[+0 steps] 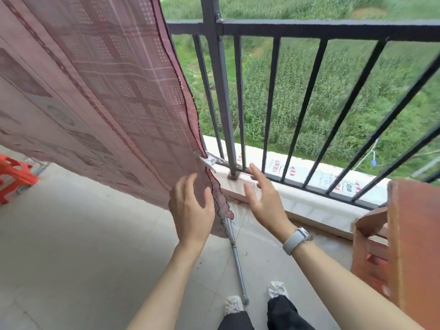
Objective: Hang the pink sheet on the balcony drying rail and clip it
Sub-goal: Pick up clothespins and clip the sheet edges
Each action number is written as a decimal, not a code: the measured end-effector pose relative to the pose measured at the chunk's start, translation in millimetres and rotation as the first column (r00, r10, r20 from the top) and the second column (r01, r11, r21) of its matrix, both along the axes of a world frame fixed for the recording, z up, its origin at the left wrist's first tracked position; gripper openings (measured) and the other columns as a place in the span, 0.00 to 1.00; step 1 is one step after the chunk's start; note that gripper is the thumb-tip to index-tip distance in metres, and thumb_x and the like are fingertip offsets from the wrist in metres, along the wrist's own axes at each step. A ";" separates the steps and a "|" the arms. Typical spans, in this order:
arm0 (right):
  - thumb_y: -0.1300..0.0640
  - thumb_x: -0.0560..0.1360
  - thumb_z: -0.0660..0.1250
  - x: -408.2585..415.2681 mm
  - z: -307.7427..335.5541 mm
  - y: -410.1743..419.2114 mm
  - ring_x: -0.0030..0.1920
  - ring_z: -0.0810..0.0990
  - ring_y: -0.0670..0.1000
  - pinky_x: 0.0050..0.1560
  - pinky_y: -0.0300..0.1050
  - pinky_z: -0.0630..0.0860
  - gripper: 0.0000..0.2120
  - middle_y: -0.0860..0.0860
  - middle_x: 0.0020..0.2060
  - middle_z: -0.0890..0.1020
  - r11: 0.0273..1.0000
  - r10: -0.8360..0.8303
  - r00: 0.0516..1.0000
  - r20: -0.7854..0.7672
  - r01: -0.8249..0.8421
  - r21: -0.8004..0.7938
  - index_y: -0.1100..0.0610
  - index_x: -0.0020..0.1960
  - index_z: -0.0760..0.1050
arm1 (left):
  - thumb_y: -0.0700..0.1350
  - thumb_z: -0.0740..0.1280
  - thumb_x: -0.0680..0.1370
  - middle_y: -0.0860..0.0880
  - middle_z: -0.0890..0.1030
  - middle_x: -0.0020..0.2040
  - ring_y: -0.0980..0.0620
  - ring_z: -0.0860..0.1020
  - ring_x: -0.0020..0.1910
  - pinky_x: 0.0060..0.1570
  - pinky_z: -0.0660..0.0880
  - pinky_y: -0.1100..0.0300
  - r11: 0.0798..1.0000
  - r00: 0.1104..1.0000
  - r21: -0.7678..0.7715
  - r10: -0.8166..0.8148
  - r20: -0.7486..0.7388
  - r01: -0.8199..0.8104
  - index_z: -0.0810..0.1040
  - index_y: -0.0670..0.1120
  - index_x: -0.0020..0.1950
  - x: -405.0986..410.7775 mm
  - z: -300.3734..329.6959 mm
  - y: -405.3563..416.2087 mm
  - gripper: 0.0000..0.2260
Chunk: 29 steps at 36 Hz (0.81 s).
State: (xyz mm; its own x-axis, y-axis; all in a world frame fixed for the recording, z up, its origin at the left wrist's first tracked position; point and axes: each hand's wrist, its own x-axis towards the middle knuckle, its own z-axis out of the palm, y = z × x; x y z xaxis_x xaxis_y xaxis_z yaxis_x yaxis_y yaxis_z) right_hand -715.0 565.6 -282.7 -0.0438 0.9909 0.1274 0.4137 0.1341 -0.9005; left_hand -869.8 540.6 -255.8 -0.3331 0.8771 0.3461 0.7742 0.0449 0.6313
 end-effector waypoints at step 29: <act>0.51 0.77 0.59 305.2 -157.8 -382.3 0.58 0.71 0.59 0.54 0.50 0.69 0.21 0.60 0.59 0.71 -0.173 -0.867 0.044 0.497 0.908 -0.382 0.61 0.66 0.65 | 0.51 0.56 0.79 0.47 0.44 0.77 0.44 0.42 0.75 0.71 0.52 0.43 -0.132 -0.164 -0.774 -0.986 0.037 0.620 0.49 0.51 0.75 321.9 -189.0 -228.3 0.27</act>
